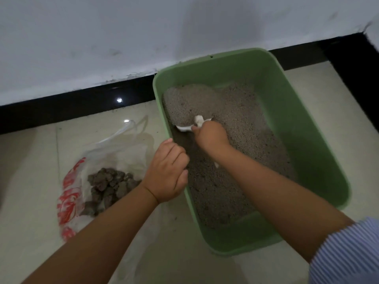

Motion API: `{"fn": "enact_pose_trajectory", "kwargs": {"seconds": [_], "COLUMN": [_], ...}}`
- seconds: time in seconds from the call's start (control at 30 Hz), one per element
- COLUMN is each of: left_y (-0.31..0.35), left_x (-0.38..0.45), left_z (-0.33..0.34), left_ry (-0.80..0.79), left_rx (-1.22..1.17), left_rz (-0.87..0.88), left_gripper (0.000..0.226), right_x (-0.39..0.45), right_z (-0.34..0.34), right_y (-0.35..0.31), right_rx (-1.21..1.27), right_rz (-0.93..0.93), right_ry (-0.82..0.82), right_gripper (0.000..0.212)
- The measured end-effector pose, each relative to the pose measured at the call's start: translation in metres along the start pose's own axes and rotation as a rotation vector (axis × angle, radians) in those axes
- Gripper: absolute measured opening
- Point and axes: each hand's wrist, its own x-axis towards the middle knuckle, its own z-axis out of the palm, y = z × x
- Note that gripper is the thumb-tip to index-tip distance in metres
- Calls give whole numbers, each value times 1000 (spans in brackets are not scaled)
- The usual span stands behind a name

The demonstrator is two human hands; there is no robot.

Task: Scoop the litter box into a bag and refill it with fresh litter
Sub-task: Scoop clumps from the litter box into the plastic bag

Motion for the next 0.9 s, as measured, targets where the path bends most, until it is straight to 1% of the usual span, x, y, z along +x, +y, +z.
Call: {"fn": "enact_pose_trajectory", "kwargs": {"seconds": [0.1, 0.17, 0.33, 0.53, 0.7, 0.9], "left_y": [-2, -3, 1, 1, 2, 4], "left_x": [0, -1, -1, -2, -2, -1], "left_z": [-1, -1, -3, -6, -8, -9], "left_ry": [-9, -12, -25, -52, -71, -89], "left_rx": [-1, 2, 9, 42, 79, 125], "left_rz": [-11, -14, -13, -17, -10, 1], "left_gripper": [8, 9, 9, 9, 8, 6], "right_x": [5, 4, 3, 5, 9, 2], "right_z": [9, 18, 38, 42, 42, 33], "right_y": [3, 9, 22, 26, 32, 38], "right_rx": [48, 80, 157, 228, 220, 303], "right_rz": [23, 43, -40, -122, -129, -137], "right_ry": [41, 100, 227, 283, 273, 321], "right_gripper": [41, 43, 42, 38, 39, 35]}}
